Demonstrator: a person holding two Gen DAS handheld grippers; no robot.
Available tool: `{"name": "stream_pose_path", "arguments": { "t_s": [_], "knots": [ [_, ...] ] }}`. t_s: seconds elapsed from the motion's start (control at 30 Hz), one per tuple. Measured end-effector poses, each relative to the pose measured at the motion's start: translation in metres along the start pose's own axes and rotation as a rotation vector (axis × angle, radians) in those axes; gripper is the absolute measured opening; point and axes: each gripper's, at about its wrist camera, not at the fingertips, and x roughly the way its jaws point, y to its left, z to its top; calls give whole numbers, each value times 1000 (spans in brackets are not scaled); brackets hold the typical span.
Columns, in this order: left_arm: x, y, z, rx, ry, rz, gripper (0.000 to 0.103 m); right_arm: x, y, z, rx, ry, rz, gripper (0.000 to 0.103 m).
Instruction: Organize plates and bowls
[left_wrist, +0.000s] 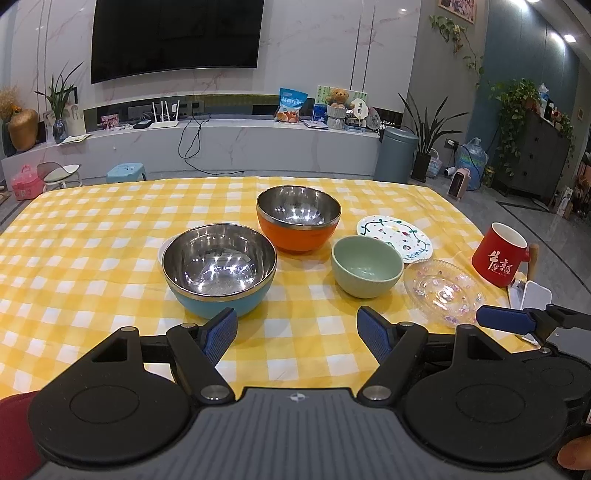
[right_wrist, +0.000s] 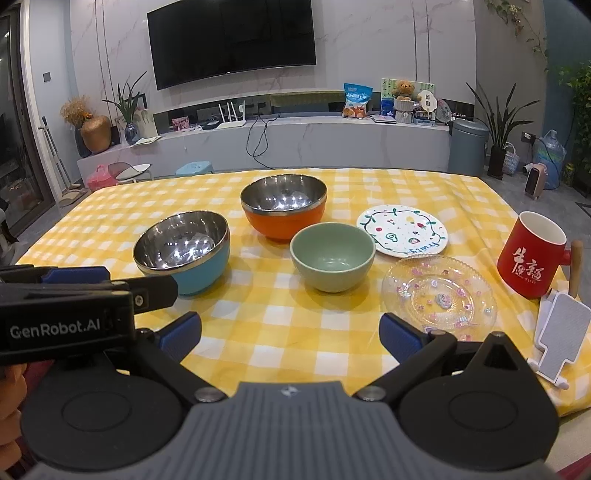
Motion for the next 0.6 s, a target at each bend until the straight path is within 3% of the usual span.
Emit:
{"name": "stream_pose_path", "arguments": {
  "t_s": [0.6],
  "knots": [
    [4,1,0,1,19,7,87,3,1,0,4,27,-5,100]
  ]
}}
